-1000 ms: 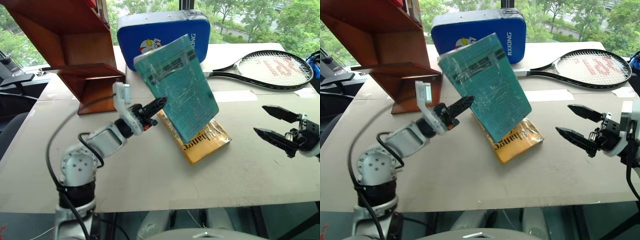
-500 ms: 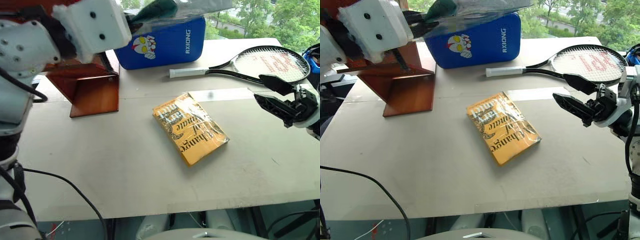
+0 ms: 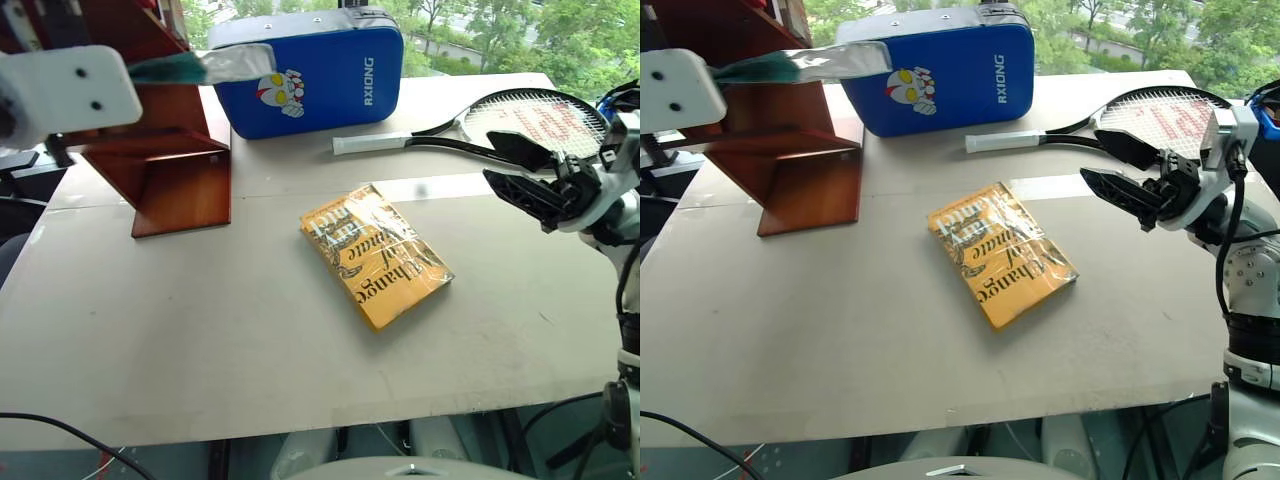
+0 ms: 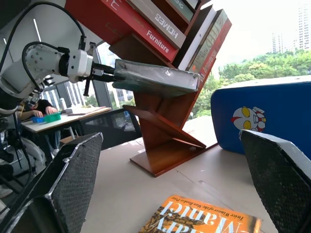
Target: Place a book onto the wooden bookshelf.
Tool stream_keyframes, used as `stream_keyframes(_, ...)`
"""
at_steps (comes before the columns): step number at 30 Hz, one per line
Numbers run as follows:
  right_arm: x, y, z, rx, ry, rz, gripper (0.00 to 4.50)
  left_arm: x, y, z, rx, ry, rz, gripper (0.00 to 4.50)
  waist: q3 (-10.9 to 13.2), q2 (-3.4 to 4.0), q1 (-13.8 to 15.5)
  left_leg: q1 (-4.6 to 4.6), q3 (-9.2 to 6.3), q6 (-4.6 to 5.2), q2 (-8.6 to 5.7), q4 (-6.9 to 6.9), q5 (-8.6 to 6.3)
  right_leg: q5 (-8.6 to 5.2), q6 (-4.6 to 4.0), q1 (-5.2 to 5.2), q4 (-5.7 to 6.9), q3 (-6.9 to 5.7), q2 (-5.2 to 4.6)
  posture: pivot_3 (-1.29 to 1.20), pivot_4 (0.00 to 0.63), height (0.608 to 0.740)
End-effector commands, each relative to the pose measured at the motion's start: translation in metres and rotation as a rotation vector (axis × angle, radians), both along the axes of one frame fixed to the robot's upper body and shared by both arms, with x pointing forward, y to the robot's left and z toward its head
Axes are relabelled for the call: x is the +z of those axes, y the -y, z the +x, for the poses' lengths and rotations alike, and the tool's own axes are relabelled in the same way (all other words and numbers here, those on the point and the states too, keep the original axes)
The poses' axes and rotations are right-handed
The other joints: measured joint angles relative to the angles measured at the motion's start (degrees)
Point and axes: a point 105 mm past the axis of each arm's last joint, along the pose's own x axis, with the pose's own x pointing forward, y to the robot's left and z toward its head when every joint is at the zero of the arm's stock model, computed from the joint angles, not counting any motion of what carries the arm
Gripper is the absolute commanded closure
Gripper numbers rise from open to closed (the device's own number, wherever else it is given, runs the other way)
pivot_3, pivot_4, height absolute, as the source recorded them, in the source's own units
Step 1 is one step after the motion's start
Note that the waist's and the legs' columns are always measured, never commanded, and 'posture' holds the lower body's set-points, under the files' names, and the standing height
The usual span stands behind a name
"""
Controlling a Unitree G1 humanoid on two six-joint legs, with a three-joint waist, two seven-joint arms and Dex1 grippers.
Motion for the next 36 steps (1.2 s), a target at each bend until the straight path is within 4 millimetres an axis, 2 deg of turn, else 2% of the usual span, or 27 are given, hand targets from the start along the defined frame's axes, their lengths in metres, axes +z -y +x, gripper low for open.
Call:
stream_keyframes(1, 0.016, 0.002, -0.003, 0.009, 0.044, 0.041, 0.0, 0.013, -0.018, -0.011, 0.124, 0.047, 0.033, 4.47, 0.0, 0.0, 0.0, -0.02, -0.03, 0.0, 0.01, 0.0, 0.0, 0.0, 0.0, -0.04, 0.04, -0.03, 0.02, 0.0, 0.15, 0.74)
stream_keyframes(7, 0.012, 0.005, 0.009, -0.125, 0.058, -0.006, 0.0, 0.001, -0.019, -0.004, 0.146, 0.018, 0.04, 4.47, 0.0, 0.02, -0.5, -0.01, 0.11, 0.0, 0.01, -0.01, 0.0, 0.01, -0.02, -0.18, 0.24, 0.04, -0.02, 0.0, 0.15, 0.74)
stream_keyframes(12, 0.011, 0.006, 0.007, -0.154, 0.051, -0.026, 0.0, -0.016, -0.027, 0.004, 0.195, -0.021, 0.04, 4.47, 0.0, 0.02, -1.4, 0.02, 0.13, 0.0, 0.01, 0.02, 0.0, 0.0, -0.02, -0.22, 0.44, 0.05, -0.02, 0.0, 0.15, 0.74)
stream_keyframes(15, 0.009, 0.007, 0.005, -0.162, 0.049, -0.03, 0.0, -0.018, -0.021, 0.01, 0.177, 0.009, 0.01, 3.4, 0.0, 0.02, -1.5, 0.04, 0.16, 0.0, 0.01, 0.07, 0.0, 0.0, -0.02, -0.24, 0.57, 0.08, -0.02, 0.0, 0.15, 0.74)
stream_keyframes(21, 0.012, 0.017, 0.002, -0.176, 0.046, -0.015, 0.0, -0.014, -0.027, 0.004, 0.229, 0.049, -0.111, 0.78, 0.0, 0.02, -1.4, -0.01, 0.16, 0.0, -0.01, 0.12, 0.0, 0.01, -0.02, -0.24, 0.68, 0.07, -0.04, 0.0, 0.15, 0.74)
stream_keyframes(22, 0.012, 0.02, 0.003, -0.184, 0.047, -0.016, 0.0, -0.014, -0.026, 0.002, 0.227, 0.06, -0.143, 0.67, 0.0, 0.02, -1.4, -0.01, 0.16, 0.0, -0.01, 0.12, 0.0, 0.01, -0.02, -0.24, 0.68, 0.05, -0.05, 0.0, 0.15, 0.74)
stream_keyframes(23, 0.011, 0.023, 0.003, -0.191, 0.046, -0.019, 0.0, -0.011, -0.024, 0.0, 0.212, 0.083, -0.188, 0.26, 0.0, 0.02, -1.4, -0.01, 0.16, 0.0, -0.01, 0.11, 0.0, 0.01, -0.02, -0.24, 0.68, 0.04, -0.05, 0.0, 0.15, 0.74)
stream_keyframes(24, 0.011, 0.025, 0.003, -0.196, 0.043, -0.021, 0.0, -0.009, -0.021, -0.001, 0.194, 0.102, -0.221, 0.06, 0.0, 0.02, -1.4, -0.02, 0.14, 0.0, -0.01, 0.11, 0.0, 0.01, -0.02, -0.24, 0.67, 0.01, -0.05, 0.0, 0.15, 0.74)
stream_keyframes(27, 0.007, 0.031, 0.002, -0.209, 0.026, -0.025, 0.0, -0.004, -0.003, -0.005, 0.086, 0.137, -0.436, 0.06, 0.0, 0.0, -1.2, -0.02, 0.12, 0.0, -0.01, 0.13, 0.0, 0.01, -0.02, -0.23, 0.61, -0.05, -0.06, 0.0, 0.15, 0.74)
stream_keyframes(28, 0.005, 0.034, 0.002, -0.218, 0.017, -0.032, 0.0, -0.003, 0.007, -0.007, 0.021, 0.123, -0.507, 0.06, 0.0, -0.02, -1.1, -0.01, 0.12, 0.0, -0.01, 0.14, 0.0, 0.01, -0.02, -0.22, 0.58, -0.06, -0.08, 0.0, 0.15, 0.74)
stream_keyframes(33, -0.014, 0.045, -0.002, -0.258, -0.037, -0.07, 0.0, -0.005, 0.028, -0.026, -0.158, 0.004, -0.873, 0.06, 0.0, -0.07, -1.1, -0.05, 0.13, 0.0, -0.02, 0.3, 0.0, 0.01, -0.02, -0.21, 0.63, -0.08, -0.12, 0.0, 0.15, 0.74)
stream_keyframes(34, -0.021, 0.047, -0.004, -0.268, -0.052, -0.088, 0.0, -0.011, 0.032, -0.032, -0.205, -0.043, -0.932, 0.06, 0.0, -0.06, -1.1, -0.03, 0.13, 0.0, -0.02, 0.3, 0.0, 0.01, -0.02, -0.21, 0.64, -0.08, -0.12, 0.0, 0.15, 0.74)
stream_keyframes(36, -0.051, 0.051, -0.008, -0.31, -0.08, -0.194, 0.0, -0.044, 0.048, -0.042, -0.308, -0.213, -1.098, 0.06, -0.1, 0.06, -1.2, 0.01, 0.13, 0.0, 0.0, 0.31, 0.0, 0.0, -0.02, -0.21, 0.67, -0.15, -0.11, 0.0, 0.15, 0.74)
